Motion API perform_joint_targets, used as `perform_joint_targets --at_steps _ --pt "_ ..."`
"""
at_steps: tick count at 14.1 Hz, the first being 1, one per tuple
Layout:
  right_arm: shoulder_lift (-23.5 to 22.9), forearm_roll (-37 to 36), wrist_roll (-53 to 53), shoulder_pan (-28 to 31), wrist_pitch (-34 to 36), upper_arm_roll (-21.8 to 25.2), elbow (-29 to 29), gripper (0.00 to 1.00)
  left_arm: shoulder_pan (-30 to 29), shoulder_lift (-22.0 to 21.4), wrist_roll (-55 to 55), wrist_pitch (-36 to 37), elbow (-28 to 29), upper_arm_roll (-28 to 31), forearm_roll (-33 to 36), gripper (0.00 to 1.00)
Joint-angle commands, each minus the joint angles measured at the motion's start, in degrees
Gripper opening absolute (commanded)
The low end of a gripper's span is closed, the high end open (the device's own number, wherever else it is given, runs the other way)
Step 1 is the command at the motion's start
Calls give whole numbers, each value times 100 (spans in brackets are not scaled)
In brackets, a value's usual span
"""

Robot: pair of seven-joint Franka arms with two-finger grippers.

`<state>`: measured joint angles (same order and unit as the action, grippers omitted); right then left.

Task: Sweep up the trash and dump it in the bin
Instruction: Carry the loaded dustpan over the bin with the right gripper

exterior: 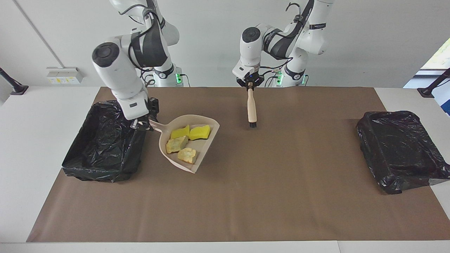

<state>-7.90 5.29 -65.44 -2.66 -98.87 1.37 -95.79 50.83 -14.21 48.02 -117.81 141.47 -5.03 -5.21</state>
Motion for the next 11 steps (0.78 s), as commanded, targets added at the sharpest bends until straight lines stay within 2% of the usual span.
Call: perform_joint_targets --at_steps 1,3,5,6,8,9,10,11 --pt "-45 262 -766 817 472 -58 411 0 286 -213 199 -443 485 81 -111 0" --pt "-98 139 -1293 1458 789 -49 587 0 470 -257 208 -944 854 90 -173 0" --pt "-98 -62 -2057 1969 808 -41 623 0 471 -240 199 -1042 882 90 -365 0" --pt "-98 -359 -2348 2180 773 -41 657 0 419 -222 182 -1060 874 99 -392 5" --pt "-150 -1114 -3137 2462 302 -41 746 0 322 -170 103 -1052 830 116 -436 21" --pt "-151 -1414 -3463 2559 -137 -41 720 0 235 -91 85 -1043 760 125 -437 35" --pt "-125 -1634 -3658 2682 -376 -41 641 0 95 23 7 -982 629 125 -437 46" --pt "-116 -1811 -3747 2727 -466 -32 623 0 -46 85 -133 -946 497 125 -437 63"
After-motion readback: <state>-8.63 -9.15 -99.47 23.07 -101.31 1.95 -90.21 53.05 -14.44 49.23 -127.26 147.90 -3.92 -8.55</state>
